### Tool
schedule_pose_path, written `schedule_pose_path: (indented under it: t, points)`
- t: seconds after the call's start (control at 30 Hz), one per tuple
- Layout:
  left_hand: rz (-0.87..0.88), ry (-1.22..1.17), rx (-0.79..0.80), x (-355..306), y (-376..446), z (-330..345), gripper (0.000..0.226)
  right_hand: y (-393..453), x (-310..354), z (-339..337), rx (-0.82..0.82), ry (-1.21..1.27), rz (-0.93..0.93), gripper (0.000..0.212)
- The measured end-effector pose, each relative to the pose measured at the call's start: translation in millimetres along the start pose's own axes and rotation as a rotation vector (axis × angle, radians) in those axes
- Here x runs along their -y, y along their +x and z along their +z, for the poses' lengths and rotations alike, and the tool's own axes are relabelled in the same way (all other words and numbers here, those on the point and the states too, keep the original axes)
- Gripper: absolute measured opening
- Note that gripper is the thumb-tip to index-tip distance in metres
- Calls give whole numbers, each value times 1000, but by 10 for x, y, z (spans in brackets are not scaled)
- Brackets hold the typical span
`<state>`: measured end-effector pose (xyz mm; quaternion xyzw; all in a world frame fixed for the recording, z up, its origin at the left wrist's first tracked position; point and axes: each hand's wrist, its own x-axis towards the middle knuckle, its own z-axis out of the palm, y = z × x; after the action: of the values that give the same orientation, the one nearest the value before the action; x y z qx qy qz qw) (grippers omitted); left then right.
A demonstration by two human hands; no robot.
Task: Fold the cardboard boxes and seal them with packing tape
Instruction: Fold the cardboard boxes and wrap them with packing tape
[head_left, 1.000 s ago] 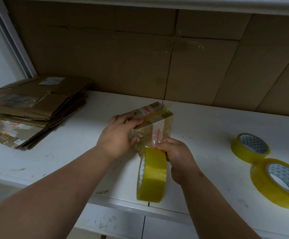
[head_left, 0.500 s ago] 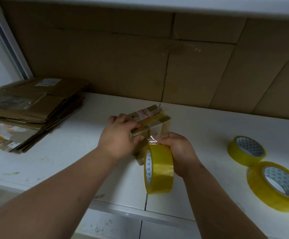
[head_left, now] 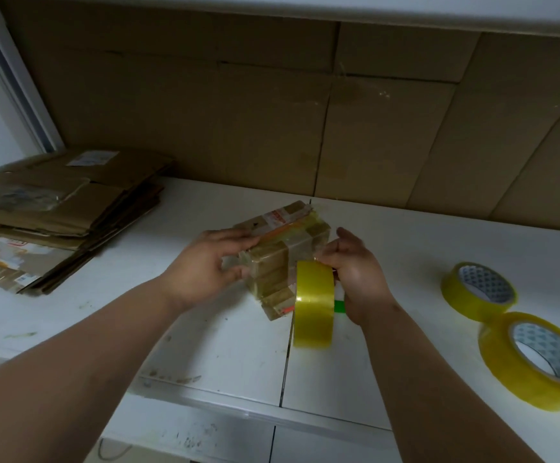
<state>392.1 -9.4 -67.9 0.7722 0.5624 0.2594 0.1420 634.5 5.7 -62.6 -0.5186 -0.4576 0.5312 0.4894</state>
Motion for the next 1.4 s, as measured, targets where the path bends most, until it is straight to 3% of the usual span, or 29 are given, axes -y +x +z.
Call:
schedule_pose_path:
  t: [0.27,0.37,0.43,0.5,0.57,0.6,0.73,0.8,1.0,1.1,1.17,1.27,1.33,1.4]
  points:
    - [52,122,-118,-40,19,81,47,95,46,63,89,-1,113,15]
    - [-15,126,-154,-19,-37,124,53,65,68,87,100,45,136,17]
    - [-141,14,-274,3,-76,113,52,5,98,108,151,107,158,24]
    - [-329,-279,-364,25,-100,23,47,-63,114,166,251,163,141,29]
    - [-492,-586,-355,45,-99,-71,36,-116,97,235,309,161,124,29]
    - [-540,-604,-341,59,-102,-115,28,-133,77,260,324,142,120,27]
    - [-607,-373,-282,115,-111,-219,65,-225,-1,334,402,-17,66,22]
    - [-624,-407,-273,138,-87,-265,75,-272,-23,361,407,2,51,18]
    - [-487,-417,-10,159,-31,-417,75,-288,96,205,269,100,49,13]
    - [-336,-100,125,93,66,-424,66,-334,163,213,342,41,82,10]
    - [-306,98,50,16,88,-336,58,-376,138,250,368,23,104,11]
    - [-323,108,-179,-117,-1,-202,42,-431,108,230,270,15,127,12]
    - [-291,30,-95,-136,-83,-167,61,-466,119,196,256,63,144,10]
    - [-254,-42,105,-151,-125,-220,88,-497,130,177,279,109,159,12]
